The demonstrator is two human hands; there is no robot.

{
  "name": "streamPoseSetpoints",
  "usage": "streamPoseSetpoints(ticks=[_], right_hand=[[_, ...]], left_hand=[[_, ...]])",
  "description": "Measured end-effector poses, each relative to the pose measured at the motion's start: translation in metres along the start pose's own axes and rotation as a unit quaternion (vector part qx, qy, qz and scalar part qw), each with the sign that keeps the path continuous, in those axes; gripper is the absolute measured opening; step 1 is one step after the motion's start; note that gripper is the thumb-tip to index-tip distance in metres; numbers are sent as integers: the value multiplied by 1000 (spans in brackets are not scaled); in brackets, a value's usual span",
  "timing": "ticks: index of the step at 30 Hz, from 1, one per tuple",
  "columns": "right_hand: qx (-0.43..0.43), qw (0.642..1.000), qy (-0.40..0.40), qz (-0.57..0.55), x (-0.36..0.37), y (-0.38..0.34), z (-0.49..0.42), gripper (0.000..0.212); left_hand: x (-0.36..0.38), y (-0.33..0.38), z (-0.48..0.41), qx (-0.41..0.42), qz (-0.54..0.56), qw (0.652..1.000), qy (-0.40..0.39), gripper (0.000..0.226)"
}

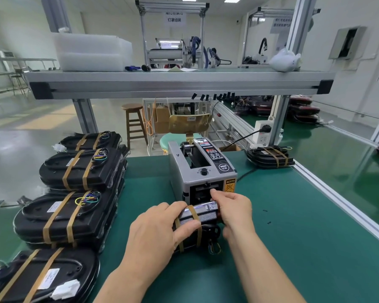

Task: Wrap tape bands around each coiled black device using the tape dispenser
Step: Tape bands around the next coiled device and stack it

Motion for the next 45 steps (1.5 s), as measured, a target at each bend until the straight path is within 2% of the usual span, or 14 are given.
streamPoseSetpoints(ticks=[8, 13, 17, 19, 21, 24, 27, 37, 41, 45], right_hand=[[13, 1000, 15, 1, 5, -2, 0, 6], [-7, 1000, -4, -7, 2, -2, 4, 7], [-28, 995, -16, -95, -13, -11, 18, 21], [-24, 990, -64, -122, -18, -14, 29, 39], [-23, 987, -102, -126, -19, -13, 39, 46], [-30, 986, -107, -124, -16, -8, 47, 25], [-66, 992, -68, -83, -14, -4, 46, 5], [-156, 984, -25, 78, -18, -6, 38, 15], [-165, 980, -13, 106, -18, -5, 36, 12], [-168, 980, -8, 108, -19, -4, 33, 12]], left_hand=[[-4, 5, 2, -3, -17, 1000, -16, 75], [-13, 19, 3, 102, -7, 992, 67, 41], [-10, 22, 2, 115, 19, 993, 28, 36], [-11, 21, 1, 104, 28, 994, 19, 37], [-10, 20, 0, 96, 35, 995, 20, 38], [-8, 20, 1, 94, 37, 995, 22, 38], [-10, 20, 1, 89, 41, 995, 23, 36], [-9, 21, 1, 104, 36, 994, 22, 42], [-10, 23, 2, 125, 18, 992, 24, 50], [-9, 24, 1, 130, -2, 991, 38, 45]])
Point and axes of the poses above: each hand's wrist, its own z-axis away from the middle knuckle, its own x-axis out of the palm, y = z × x, the point moved 3 cm from there along -z, towards the middle knuckle, and after that the axes turned 2 degrees about x, right-handed, at the moved point
